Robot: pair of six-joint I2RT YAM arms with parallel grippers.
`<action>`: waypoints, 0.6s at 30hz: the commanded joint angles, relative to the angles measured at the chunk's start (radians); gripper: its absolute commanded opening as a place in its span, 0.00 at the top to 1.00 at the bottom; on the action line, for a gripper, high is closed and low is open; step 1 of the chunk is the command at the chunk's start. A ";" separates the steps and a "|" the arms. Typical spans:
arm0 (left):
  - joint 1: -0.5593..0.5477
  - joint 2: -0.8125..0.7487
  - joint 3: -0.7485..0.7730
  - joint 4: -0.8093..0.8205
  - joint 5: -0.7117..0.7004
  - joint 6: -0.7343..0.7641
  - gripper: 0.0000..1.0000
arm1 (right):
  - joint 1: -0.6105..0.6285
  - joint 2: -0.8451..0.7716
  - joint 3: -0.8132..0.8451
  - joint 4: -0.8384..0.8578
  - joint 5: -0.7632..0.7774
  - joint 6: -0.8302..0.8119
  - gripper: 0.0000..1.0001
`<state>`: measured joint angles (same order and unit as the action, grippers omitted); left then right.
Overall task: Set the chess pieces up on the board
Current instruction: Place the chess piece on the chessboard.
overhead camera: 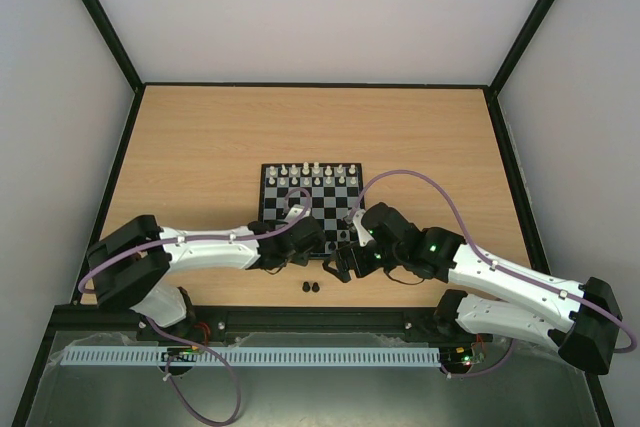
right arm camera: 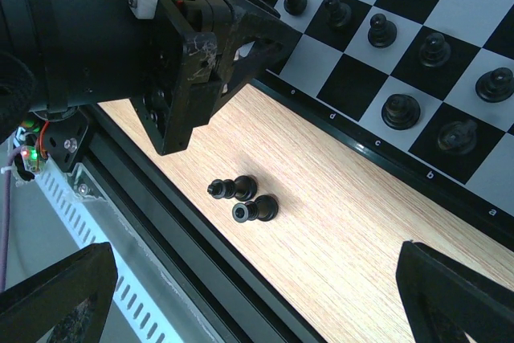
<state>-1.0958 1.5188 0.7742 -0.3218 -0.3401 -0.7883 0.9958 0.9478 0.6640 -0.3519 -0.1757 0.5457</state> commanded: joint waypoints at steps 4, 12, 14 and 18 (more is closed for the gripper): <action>0.009 0.012 -0.003 -0.008 -0.008 -0.002 0.75 | -0.002 -0.004 -0.011 0.005 -0.015 -0.010 0.04; 0.009 -0.002 -0.010 -0.015 -0.013 -0.011 0.74 | -0.002 -0.003 -0.013 0.007 -0.016 -0.012 0.04; 0.009 -0.005 -0.010 -0.018 -0.015 -0.012 0.74 | -0.002 -0.004 -0.013 0.007 -0.015 -0.012 0.04; 0.010 -0.009 -0.013 -0.020 -0.018 -0.017 0.74 | -0.001 -0.003 -0.014 0.007 -0.016 -0.012 0.04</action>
<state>-1.0935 1.5261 0.7727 -0.3225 -0.3408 -0.7937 0.9958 0.9478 0.6636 -0.3515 -0.1768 0.5453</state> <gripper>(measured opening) 0.263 0.959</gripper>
